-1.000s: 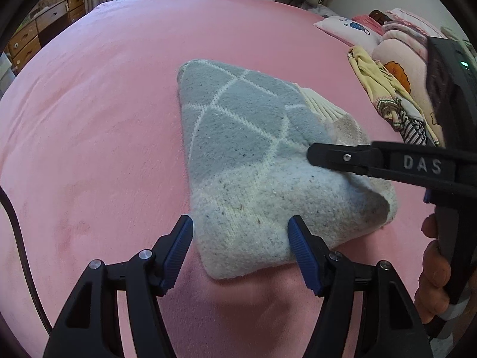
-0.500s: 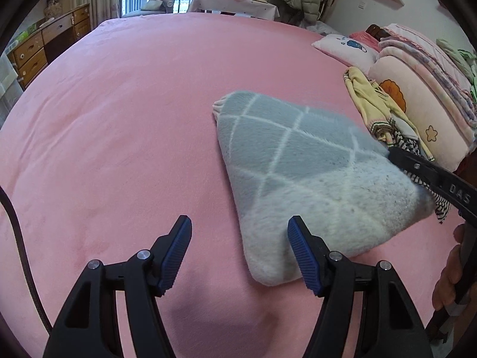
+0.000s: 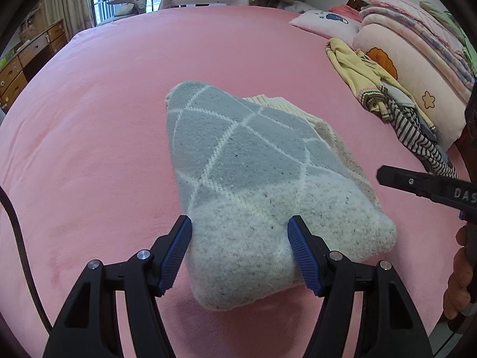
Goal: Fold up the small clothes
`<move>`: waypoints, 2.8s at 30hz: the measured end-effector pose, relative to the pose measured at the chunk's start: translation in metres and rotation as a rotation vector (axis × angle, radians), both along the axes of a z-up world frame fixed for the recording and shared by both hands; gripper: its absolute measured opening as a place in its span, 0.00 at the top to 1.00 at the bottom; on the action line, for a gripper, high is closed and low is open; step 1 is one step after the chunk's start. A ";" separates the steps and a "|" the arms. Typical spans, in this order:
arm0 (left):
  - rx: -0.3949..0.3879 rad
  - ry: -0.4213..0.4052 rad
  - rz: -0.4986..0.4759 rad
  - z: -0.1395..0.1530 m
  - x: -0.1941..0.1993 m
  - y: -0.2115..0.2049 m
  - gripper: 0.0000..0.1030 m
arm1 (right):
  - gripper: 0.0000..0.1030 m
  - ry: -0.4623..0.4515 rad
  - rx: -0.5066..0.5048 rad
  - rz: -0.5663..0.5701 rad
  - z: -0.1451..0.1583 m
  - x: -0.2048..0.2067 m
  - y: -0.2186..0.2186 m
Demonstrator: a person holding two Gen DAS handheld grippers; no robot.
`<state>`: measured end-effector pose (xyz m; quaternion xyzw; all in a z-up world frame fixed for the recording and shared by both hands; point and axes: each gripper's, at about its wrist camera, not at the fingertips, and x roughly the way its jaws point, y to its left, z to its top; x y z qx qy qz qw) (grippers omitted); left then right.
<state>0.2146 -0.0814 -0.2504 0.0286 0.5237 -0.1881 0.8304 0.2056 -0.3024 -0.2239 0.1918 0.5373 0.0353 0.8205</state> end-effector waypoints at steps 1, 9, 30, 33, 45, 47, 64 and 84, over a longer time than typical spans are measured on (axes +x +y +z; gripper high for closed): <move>0.005 -0.004 0.000 -0.001 0.000 -0.001 0.35 | 0.52 0.013 0.055 -0.014 -0.005 0.001 -0.003; 0.036 -0.029 -0.007 -0.007 -0.007 -0.008 0.30 | 0.31 0.196 0.334 -0.097 -0.058 0.012 -0.009; -0.007 -0.023 0.035 0.020 -0.002 -0.008 0.28 | 0.74 -0.051 -0.116 0.102 0.005 0.019 0.044; -0.007 -0.039 0.029 0.026 0.000 -0.013 0.28 | 0.74 -0.030 -0.141 0.074 0.002 0.018 0.029; 0.051 0.026 0.056 0.003 0.019 -0.021 0.28 | 0.49 0.044 -0.151 0.026 -0.042 0.011 0.001; 0.052 0.027 0.055 0.000 0.019 -0.024 0.28 | 0.48 0.033 -0.167 0.017 -0.033 0.008 0.001; 0.088 0.095 0.095 -0.039 0.015 -0.020 0.22 | 0.36 0.052 -0.179 0.010 -0.027 -0.019 -0.014; -0.004 0.178 0.074 -0.015 0.073 -0.001 0.22 | 0.32 0.094 -0.117 0.088 -0.033 0.017 -0.010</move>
